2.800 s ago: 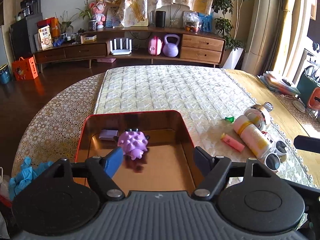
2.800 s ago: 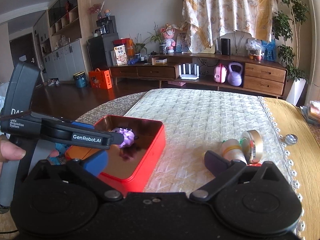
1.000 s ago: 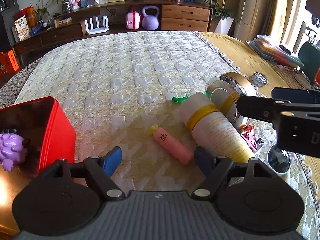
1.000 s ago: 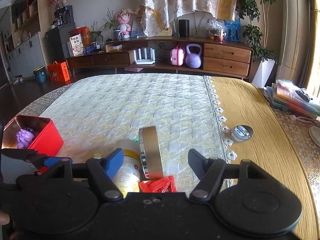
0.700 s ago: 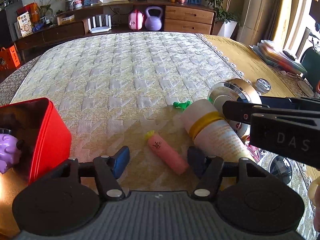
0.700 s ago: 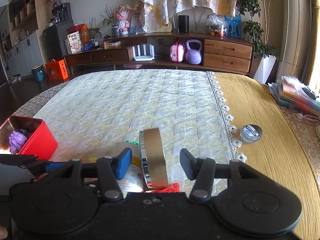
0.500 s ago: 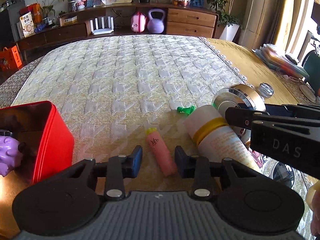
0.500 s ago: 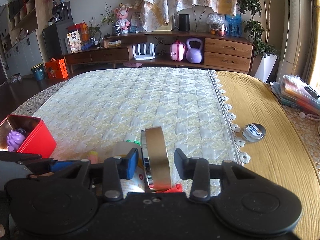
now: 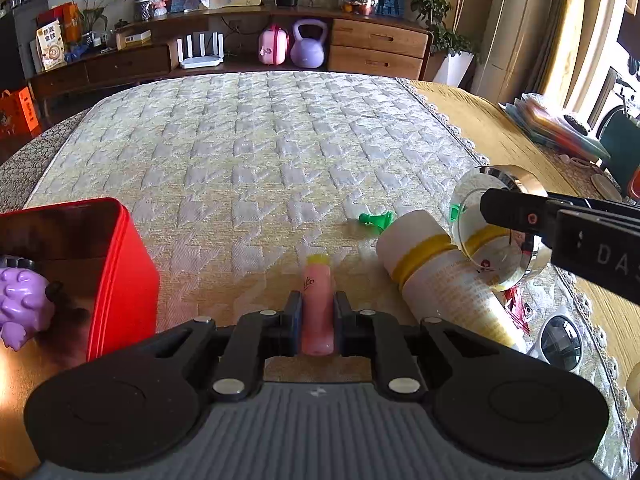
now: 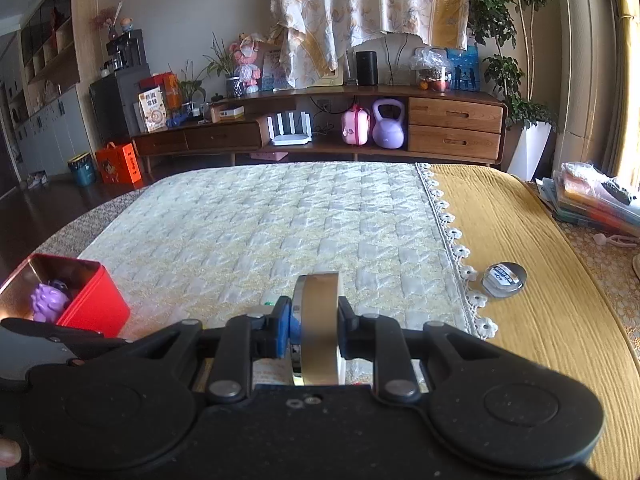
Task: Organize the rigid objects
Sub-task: 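Carry highlighter with left tool and tape roll with right tool into the tin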
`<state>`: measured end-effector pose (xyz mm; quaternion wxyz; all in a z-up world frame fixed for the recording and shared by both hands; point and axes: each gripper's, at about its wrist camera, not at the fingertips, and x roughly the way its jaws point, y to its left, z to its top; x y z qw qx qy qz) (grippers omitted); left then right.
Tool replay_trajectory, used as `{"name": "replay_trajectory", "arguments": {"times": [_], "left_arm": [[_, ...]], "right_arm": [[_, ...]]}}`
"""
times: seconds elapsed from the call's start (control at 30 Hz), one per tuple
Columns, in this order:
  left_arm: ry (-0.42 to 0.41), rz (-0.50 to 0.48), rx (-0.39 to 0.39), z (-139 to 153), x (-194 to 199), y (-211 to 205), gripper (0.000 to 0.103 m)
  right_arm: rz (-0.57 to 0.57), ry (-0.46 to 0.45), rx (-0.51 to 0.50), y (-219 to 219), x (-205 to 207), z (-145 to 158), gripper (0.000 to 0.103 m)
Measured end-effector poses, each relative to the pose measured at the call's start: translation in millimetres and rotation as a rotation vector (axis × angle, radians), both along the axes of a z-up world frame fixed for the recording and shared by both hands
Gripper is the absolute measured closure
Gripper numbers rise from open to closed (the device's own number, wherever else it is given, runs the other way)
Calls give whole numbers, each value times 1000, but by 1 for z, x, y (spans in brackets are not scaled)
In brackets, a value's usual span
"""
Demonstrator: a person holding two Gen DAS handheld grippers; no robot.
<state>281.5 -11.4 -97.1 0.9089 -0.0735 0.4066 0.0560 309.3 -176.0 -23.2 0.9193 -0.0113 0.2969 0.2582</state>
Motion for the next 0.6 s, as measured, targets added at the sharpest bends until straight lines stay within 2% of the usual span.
{"name": "replay_trajectory", "arguments": {"times": [0.3, 0.6], "left_arm": [[-20, -13, -41, 21, -16, 4, 87], [-45, -42, -56, 50, -42, 7, 87]], "right_arm": [[-12, 27, 105, -25, -8, 24, 81], [23, -1, 115, -23, -37, 48, 81]]}}
